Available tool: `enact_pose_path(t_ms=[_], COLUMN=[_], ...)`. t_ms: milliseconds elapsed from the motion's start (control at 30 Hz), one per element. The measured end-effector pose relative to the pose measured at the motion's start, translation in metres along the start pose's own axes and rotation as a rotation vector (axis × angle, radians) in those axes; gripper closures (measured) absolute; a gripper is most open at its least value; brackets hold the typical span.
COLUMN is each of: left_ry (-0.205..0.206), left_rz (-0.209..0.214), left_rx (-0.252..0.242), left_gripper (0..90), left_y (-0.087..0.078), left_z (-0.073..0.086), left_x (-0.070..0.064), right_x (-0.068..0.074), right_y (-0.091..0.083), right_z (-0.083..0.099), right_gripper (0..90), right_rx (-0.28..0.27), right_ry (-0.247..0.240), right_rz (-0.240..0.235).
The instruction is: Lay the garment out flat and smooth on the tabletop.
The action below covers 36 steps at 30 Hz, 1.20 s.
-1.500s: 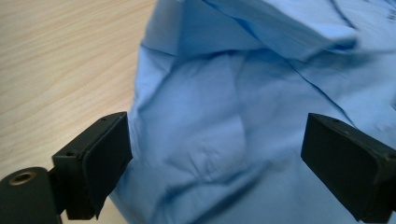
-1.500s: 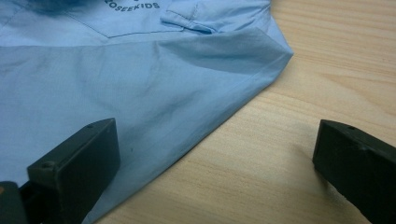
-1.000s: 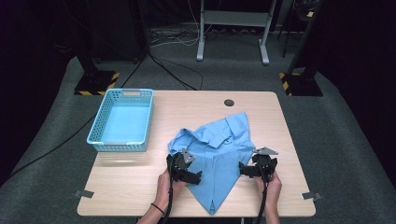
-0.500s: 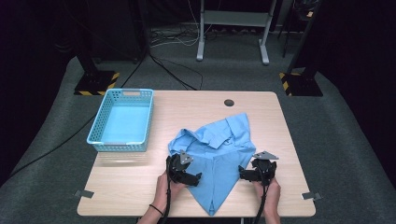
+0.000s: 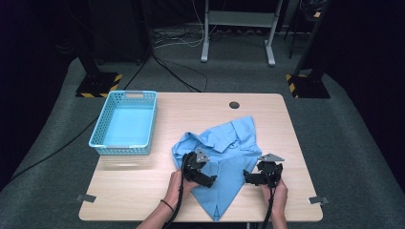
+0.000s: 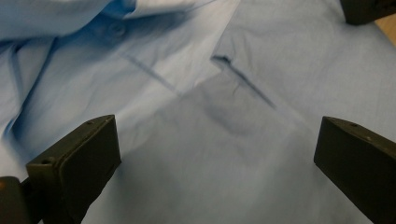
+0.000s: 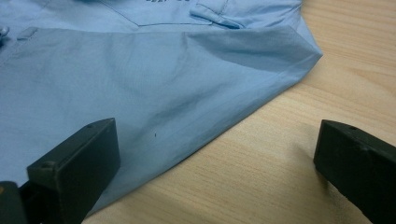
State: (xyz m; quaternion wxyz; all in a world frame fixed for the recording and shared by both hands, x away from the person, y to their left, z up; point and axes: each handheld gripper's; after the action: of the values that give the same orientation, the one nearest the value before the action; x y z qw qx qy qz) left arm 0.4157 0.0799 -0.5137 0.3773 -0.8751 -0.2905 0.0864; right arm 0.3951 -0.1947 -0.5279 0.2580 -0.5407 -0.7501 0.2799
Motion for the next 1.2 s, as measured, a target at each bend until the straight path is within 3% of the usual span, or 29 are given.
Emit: enact_pose_path(t_ms=[133,200,267,367,467,633,833,1067,1167,1200], left_ry=[0.012,0.007,-0.006,-0.031,0.022,0.004,0.011,-0.006,0.011,0.006], left_rz=[0.018,0.031,0.034,0.044,0.043,0.041,-0.004,-0.066,-0.125,-0.127], left_rx=[-0.015,0.007,0.023,0.004,0.022,-0.012,-0.052,-0.004,-0.004,0.016], left_gripper=[0.1,0.0,0.0,0.0,0.0,0.0,0.0,0.0,0.1,0.1], left_y=[0.009,0.015,0.019,0.020,0.027,0.032,0.031,0.044,0.047,0.050], left_z=[-0.014,-0.018,-0.021,-0.022,-0.029,-0.039,-0.059,-0.074,-0.078,-0.078], left_x=[0.004,0.009,0.014,0.021,0.024,0.033,0.046,0.073,0.082,0.087], right_x=[0.000,0.000,0.000,0.000,0.000,0.000,-0.001,-0.001,-0.001,-0.001], right_y=[0.000,0.000,0.000,0.000,0.000,0.000,0.000,0.000,0.000,0.000], right_z=[0.000,0.000,0.000,0.000,0.000,0.000,0.000,0.000,0.000,0.000], right_gripper=[0.0,0.0,0.0,0.0,0.0,0.0,0.0,0.0,0.0,0.0], right_rx=[-0.002,-0.003,-0.004,-0.005,-0.005,-0.005,-0.006,-0.007,-0.007,-0.007], right_ry=[0.001,0.002,0.004,0.008,0.007,0.010,0.008,0.008,0.008,0.009], right_rz=[0.002,0.003,0.003,0.005,0.007,0.009,0.007,0.009,0.008,0.008])
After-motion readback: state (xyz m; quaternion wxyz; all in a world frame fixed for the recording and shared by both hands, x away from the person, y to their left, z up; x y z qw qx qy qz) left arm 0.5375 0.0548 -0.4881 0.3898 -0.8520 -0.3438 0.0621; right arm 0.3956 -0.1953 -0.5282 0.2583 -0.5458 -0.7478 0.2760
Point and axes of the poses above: each handheld gripper's, and its own axes: y roughly forward along the jaws, z roughly out of its underside, x roughly to its left, and after that the axes turned 6 degrees about y, right-handed
